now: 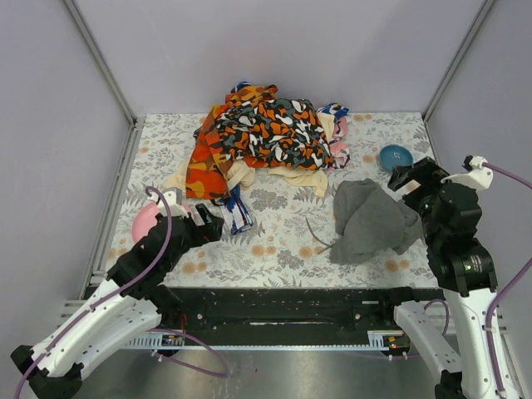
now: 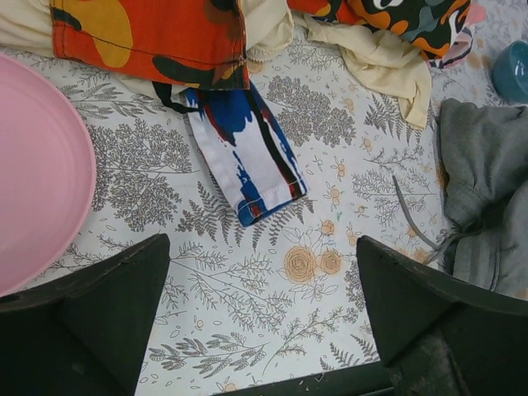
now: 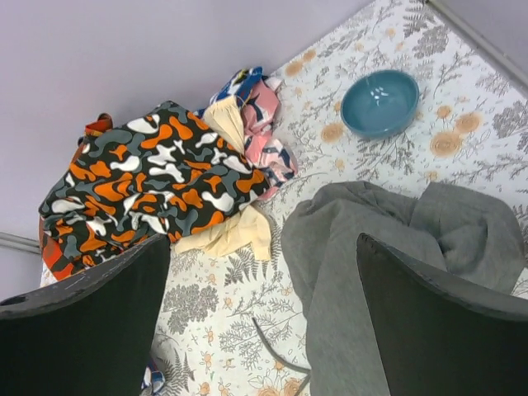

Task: Pick out a specific cloth from the pile

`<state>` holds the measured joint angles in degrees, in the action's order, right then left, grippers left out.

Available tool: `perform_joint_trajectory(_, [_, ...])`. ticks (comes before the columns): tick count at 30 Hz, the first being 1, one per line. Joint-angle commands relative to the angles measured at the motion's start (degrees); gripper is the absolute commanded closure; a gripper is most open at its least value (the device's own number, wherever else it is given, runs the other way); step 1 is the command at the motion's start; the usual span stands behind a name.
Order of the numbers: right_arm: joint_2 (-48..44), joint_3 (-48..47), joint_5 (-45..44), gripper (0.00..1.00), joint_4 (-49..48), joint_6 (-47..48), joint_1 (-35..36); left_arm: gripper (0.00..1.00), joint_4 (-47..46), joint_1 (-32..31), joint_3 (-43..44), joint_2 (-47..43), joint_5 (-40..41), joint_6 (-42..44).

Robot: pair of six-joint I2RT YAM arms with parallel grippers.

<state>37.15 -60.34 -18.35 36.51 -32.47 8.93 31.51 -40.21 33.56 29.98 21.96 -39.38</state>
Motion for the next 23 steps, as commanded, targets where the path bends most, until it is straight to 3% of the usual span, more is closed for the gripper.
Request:
perform_joint_trajectory(1, [1.44,-2.95,-1.51,0.01,3.92,4.34,-0.23,0.01,0.74,0.13,5.11,-0.80,3.79,-1.49])
perform_joint_trajectory(12, [1.18,4.87,-0.02,0.00,-0.12,3.64,-0.23,0.01,7.25,0.21,8.63,-1.50,6.87,-3.78])
perform_joint_trajectory(23, [0.83,6.28,0.33,0.01,-0.48,4.26,-0.23,0.01,8.92,0.13,8.71,-1.50,7.05,-5.18])
